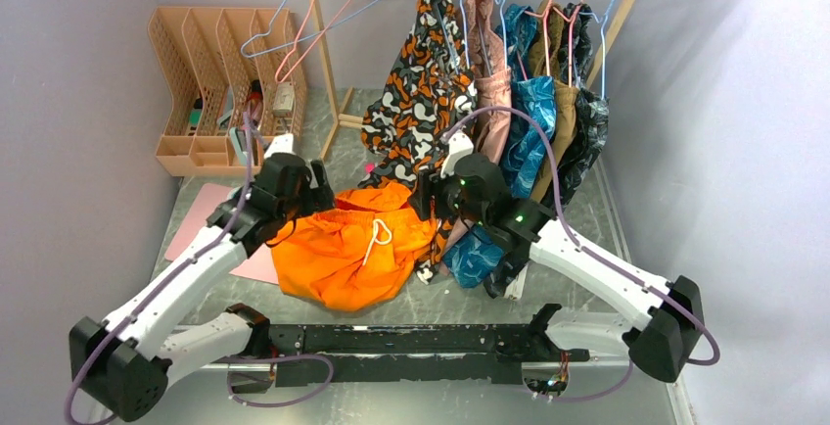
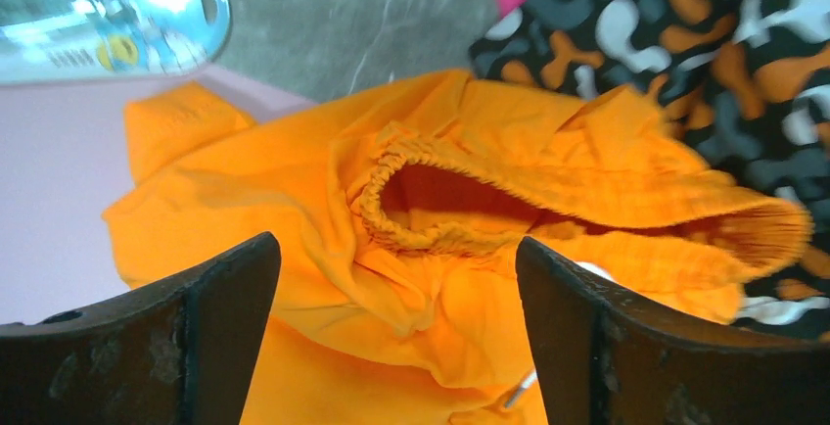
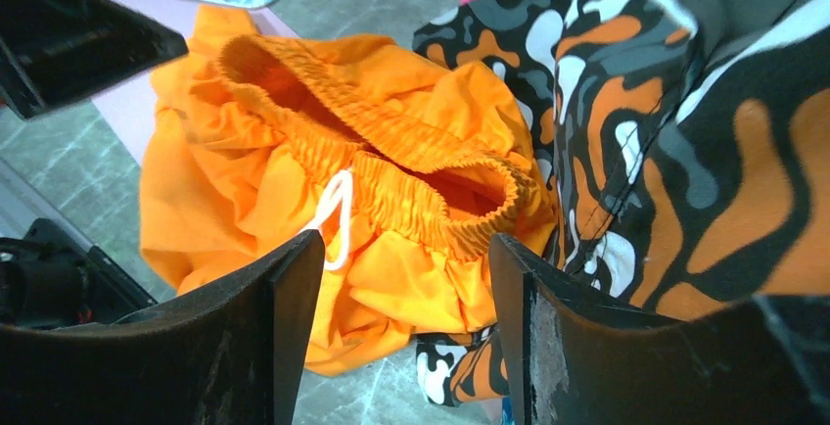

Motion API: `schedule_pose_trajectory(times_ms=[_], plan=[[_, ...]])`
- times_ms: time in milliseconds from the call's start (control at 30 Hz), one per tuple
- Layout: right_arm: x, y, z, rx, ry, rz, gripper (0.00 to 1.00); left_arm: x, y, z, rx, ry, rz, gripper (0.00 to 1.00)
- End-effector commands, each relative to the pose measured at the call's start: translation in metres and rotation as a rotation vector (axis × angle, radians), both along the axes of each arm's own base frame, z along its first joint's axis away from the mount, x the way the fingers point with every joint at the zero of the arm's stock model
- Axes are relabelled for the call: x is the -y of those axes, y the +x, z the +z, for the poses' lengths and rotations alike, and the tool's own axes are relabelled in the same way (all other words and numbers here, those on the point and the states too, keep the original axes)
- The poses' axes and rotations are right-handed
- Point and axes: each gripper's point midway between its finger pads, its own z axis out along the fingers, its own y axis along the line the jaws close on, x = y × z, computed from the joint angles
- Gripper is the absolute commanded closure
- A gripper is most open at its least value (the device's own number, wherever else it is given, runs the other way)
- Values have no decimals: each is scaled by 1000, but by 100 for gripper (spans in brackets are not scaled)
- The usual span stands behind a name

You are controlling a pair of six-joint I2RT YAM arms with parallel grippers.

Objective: Place the shorts on the hanger
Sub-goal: Adjust the shorts at the center of the board, then pick up the hanger from the clothesline.

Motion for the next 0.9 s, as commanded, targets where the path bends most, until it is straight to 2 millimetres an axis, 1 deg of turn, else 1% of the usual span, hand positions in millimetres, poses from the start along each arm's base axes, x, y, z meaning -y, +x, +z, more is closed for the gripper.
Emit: schedule_pose_trajectory(times_ms=[0,100,200,233,267,300,333,433,500,567,667,733,867], plan=[[9,-9,34,48,-5,38,34,-17,9,82,185,16,35,5],[11,-13,48,96,40,48,34,-27,22,142,342,83,30,4],[13,-13,54,141,78,43,35,-25,44,208,518,192,-40,4],[12,-13,56,151,89,44,35,-24,53,225,554,223,-42,4],[11,-13,57,158,97,49,35,-25,62,249,595,247,-36,3],[9,-13,57,162,102,56,36,-24,72,251,589,281,-47,3],[7,-13,57,162,106,66,36,-24,82,270,610,285,-50,3],[1,-14,59,164,113,96,37,-27,110,290,618,259,-63,3],[-2,-15,59,162,116,114,37,-31,124,298,632,223,-70,3],[-4,-16,58,158,113,125,37,-35,133,305,650,185,-87,2],[-4,-18,59,158,110,135,37,-33,147,302,640,137,-160,2],[-3,-18,59,158,111,136,37,-32,155,296,622,120,-194,2],[-3,-21,59,156,122,140,37,-38,165,285,612,65,-225,2]])
